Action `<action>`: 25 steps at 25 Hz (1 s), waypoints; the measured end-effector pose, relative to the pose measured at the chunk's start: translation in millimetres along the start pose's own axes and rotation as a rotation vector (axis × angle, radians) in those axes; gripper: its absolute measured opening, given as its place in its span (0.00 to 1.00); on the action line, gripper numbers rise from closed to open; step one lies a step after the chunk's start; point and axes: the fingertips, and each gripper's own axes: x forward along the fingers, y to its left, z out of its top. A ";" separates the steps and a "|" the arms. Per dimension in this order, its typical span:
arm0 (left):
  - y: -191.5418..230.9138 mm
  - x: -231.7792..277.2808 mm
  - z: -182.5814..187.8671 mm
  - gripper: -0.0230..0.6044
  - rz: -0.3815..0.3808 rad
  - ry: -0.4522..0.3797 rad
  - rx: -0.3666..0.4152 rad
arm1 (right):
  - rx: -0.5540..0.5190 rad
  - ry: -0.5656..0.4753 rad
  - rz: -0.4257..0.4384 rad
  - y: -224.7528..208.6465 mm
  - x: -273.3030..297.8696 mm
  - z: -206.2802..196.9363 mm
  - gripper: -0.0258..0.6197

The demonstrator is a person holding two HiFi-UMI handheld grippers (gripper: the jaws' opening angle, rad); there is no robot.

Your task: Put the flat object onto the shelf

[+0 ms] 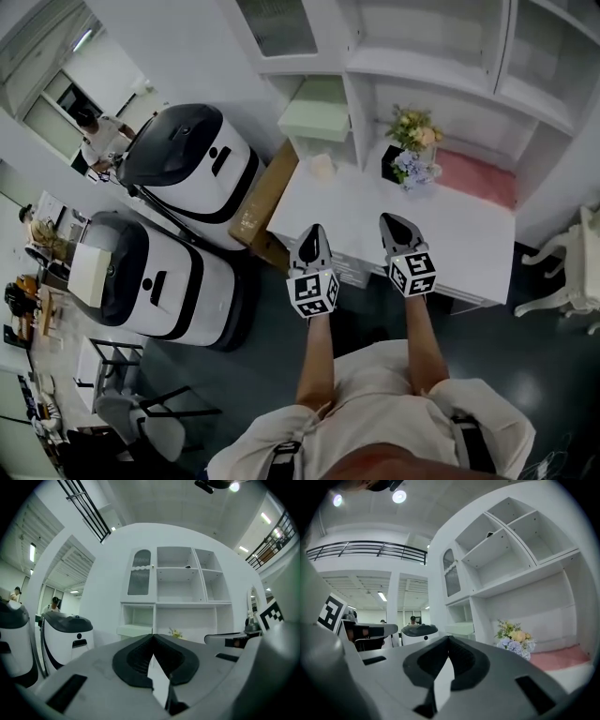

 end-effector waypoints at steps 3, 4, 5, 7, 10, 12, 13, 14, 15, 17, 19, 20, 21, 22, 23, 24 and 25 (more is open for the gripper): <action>8.4 -2.3 0.1 0.05 0.004 0.009 -0.006 | 0.006 0.002 0.015 4.4 3.1 0.5 0.15; 11.4 -1.9 0.3 0.05 0.005 0.012 -0.009 | 0.006 -0.001 0.021 5.8 5.1 1.3 0.15; 13.5 -0.6 0.9 0.05 0.005 0.015 -0.009 | 0.008 -0.004 0.026 6.6 7.3 2.7 0.15; 14.5 3.1 3.6 0.05 -0.001 0.019 -0.008 | 0.014 -0.012 0.035 6.0 10.8 6.8 0.15; 14.6 5.3 6.9 0.05 -0.005 0.014 -0.027 | 0.021 -0.022 0.042 4.1 10.3 12.8 0.15; 16.2 5.1 7.5 0.06 -0.005 0.012 -0.035 | 0.020 -0.027 0.044 5.0 8.9 15.4 0.15; 17.2 5.1 7.5 0.06 -0.004 0.013 -0.038 | 0.017 -0.028 0.045 6.0 8.6 16.7 0.15; 17.8 4.9 7.3 0.05 -0.003 0.014 -0.041 | 0.014 -0.030 0.047 6.8 8.3 17.9 0.15; 17.6 4.4 6.8 0.06 -0.002 0.015 -0.043 | 0.012 -0.031 0.049 7.1 7.7 18.9 0.15; 15.4 2.6 4.9 0.06 -0.003 0.019 -0.042 | 0.011 -0.033 0.052 6.4 6.0 19.7 0.15; 13.3 0.3 2.3 0.06 -0.003 0.023 -0.035 | 0.011 -0.036 0.053 5.1 4.4 19.7 0.15; 13.1 -0.8 1.0 0.06 -0.003 0.026 -0.032 | 0.012 -0.037 0.052 4.2 4.0 19.7 0.15; 13.6 -1.9 -0.2 0.06 -0.003 0.030 -0.029 | 0.014 -0.038 0.051 3.3 3.9 19.7 0.15; 14.8 -2.8 -0.9 0.06 -0.002 0.033 -0.025 | 0.017 -0.039 0.051 2.6 4.3 19.9 0.15; 16.8 -3.4 -1.1 0.06 0.001 0.035 -0.023 | 0.020 -0.040 0.051 2.7 5.2 20.2 0.15; 19.0 -3.5 -0.7 0.06 0.005 0.036 -0.021 | 0.020 -0.040 0.053 3.5 6.5 20.5 0.15; 20.9 -3.2 0.2 0.06 0.008 0.036 -0.021 | 0.016 -0.040 0.057 4.9 8.0 20.9 0.14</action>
